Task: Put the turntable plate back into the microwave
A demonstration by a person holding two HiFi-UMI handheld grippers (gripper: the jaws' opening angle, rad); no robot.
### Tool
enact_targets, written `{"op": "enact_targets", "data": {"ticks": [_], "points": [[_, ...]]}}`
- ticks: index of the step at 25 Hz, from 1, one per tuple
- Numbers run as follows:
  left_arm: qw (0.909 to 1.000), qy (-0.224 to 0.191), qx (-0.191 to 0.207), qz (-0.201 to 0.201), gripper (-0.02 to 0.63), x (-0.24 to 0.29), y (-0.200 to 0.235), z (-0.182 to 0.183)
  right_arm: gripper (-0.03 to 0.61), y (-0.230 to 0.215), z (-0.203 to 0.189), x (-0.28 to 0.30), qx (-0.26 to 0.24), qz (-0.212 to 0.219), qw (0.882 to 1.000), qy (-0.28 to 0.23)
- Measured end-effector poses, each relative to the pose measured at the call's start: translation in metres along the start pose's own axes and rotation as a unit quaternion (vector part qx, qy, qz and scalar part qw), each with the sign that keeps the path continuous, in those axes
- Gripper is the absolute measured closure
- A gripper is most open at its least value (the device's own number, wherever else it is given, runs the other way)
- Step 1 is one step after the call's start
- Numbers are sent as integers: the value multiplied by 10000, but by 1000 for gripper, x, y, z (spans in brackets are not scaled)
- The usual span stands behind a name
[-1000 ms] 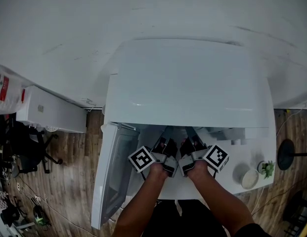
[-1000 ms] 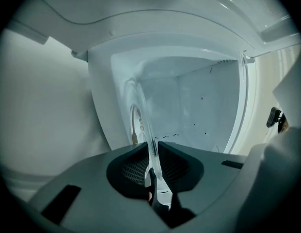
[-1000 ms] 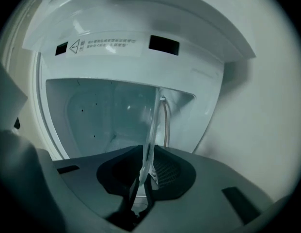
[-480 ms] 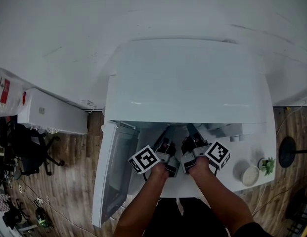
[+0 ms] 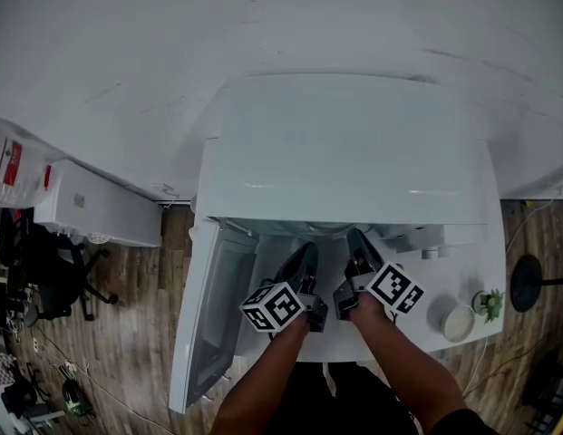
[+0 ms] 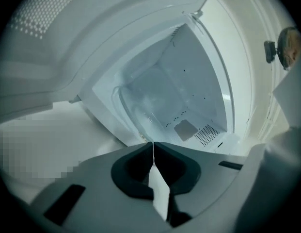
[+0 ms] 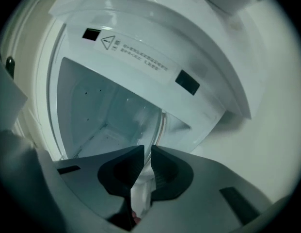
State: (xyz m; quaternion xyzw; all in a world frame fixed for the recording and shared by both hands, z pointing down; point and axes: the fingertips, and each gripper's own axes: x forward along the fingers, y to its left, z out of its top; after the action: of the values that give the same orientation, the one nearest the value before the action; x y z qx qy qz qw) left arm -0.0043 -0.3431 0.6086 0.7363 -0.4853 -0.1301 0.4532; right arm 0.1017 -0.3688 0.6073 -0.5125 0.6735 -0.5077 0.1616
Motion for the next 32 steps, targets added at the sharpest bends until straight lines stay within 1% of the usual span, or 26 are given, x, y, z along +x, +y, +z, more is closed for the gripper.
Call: {"op": "enact_targets", "data": {"ticks": [1, 3, 5, 7, 9, 12, 14, 16, 17, 18, 19, 21, 23, 24, 26, 30, 32], "points": [[9998, 3, 172, 38, 589, -2, 1, -1, 529, 1, 2, -3, -367, -45, 9993, -21], [9987, 24, 512, 67, 592, -5, 0, -3, 554, 8, 6, -10, -1149, -30, 9933, -64], [9963, 31, 857, 78, 592, -7, -5, -4, 563, 17, 6, -18, -1832, 66, 9831, -33], [9924, 3, 1225, 79, 592, -12, -12, -3, 563, 29, 3, -26, -2443, 213, 9695, 33], [9865, -57, 1636, 65, 593, -20, -23, 0, 563, 42, -1, -35, -3049, 359, 9517, 96], [9735, -213, 2277, 64, 593, -34, -43, 8, 563, 64, -4, -52, -3863, 550, 9206, 139], [9623, -289, 2705, 66, 592, -45, -56, 14, 563, 82, -8, -64, -4410, 722, 8945, 144], [9486, -314, 3148, 66, 592, -57, -68, 16, 562, 102, -15, -78, -4888, 910, 8675, 150], [9412, -325, 3361, 63, 592, -63, -74, 17, 561, 110, -18, -85, -5037, 984, 8581, 145], [9341, -339, 3555, 61, 592, -69, -79, 17, 561, 116, -20, -91, -5129, 1040, 8520, 133], [9274, -351, 3724, 63, 592, -75, -85, 17, 561, 121, -20, -97, -5178, 1074, 8487, 120], [9169, -367, 3973, 95, 592, -85, -92, 15, 561, 126, -20, -106, -5196, 1062, 8477, 119], [9125, -396, 4071, 104, 592, -94, -99, 14, 561, 128, -22, -115, -5245, 1007, 8453, 127], [9117, -423, 4085, 89, 592, -98, -103, 14, 561, 130, -22, -118, -5275, 995, 8437, 109], [9117, -476, 4079, 82, 592, -104, -110, 16, 561, 137, -21, -126, -5265, 1011, 8441, 38], [9203, -365, 3889, 237, 592, -116, -111, 6, 561, 145, -17, -145, -5241, 1016, 8455, -78], [9213, -357, 3865, 242, 592, -120, -114, 7, 561, 153, -16, -149, -5247, 1073, 8444, -159]]}}
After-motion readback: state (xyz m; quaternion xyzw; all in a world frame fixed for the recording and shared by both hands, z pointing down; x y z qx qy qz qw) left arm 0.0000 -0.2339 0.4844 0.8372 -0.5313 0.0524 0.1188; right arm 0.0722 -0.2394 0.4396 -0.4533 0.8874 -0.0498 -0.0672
